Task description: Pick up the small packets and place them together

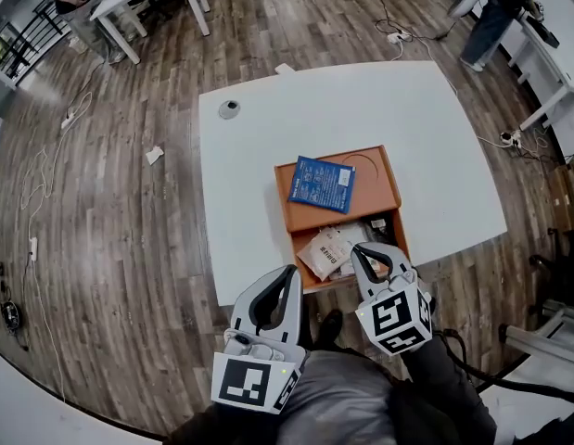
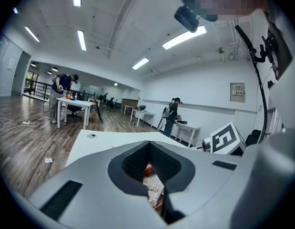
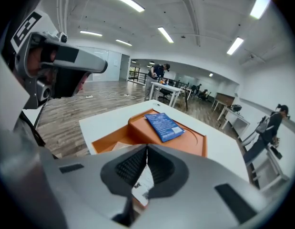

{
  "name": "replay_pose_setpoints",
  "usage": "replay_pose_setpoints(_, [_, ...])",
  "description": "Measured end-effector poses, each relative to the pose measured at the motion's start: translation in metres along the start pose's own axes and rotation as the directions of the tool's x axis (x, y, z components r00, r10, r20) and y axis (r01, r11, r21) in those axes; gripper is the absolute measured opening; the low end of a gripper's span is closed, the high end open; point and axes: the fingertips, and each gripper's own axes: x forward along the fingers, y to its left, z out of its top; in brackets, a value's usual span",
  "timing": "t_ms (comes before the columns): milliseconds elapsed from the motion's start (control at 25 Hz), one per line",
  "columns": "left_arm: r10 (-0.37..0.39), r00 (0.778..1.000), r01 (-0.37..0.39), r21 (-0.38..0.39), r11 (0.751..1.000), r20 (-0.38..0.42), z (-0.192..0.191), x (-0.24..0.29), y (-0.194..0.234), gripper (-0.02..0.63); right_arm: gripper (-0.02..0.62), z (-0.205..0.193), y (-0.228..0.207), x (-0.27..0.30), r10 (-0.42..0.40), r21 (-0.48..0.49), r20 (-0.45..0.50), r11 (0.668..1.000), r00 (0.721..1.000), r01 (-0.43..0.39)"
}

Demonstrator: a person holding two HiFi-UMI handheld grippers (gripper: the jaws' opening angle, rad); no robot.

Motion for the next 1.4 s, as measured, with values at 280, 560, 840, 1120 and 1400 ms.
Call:
replay_pose_setpoints(280, [0.019,1.0,-0.019,-0.027,0.999,-0.011,0.004,0.011,0.034,0.002,0.099,0.0,0.021,0.039,0.137,0.003,-0.105,0.99,0.985,-0.138])
replay_pose_setpoints(560, [0.009,0.999,-0.01,-0.048,0.999,-0.036,-0.002,0.032,0.061,0.002,0.228,-0.025,0.033,0.073,0.227,0.018,-0.281,0.973,0.932,-0.231])
replay_pose_setpoints(840, [0.001,0.998,-0.005,-0.073,0.997,-0.06,-0.01,0.049,0.08,0.002,0.236,-0.04,0.036,0.087,0.294,0.076,-0.363,0.955,0.884,-0.287])
replay_pose_setpoints(1120, [-0.011,0.996,0.004,-0.09,0.996,-0.083,-0.015,0.051,0.08,0.002,0.12,-0.037,0.038,0.087,0.289,0.053,-0.355,0.956,0.889,-0.29])
replay_pose_setpoints(1400, [0.006,0.997,-0.01,-0.062,0.998,-0.071,-0.009,0.035,0.07,0.002,0.06,-0.013,0.032,0.074,0.21,-0.005,-0.255,0.976,0.944,-0.219])
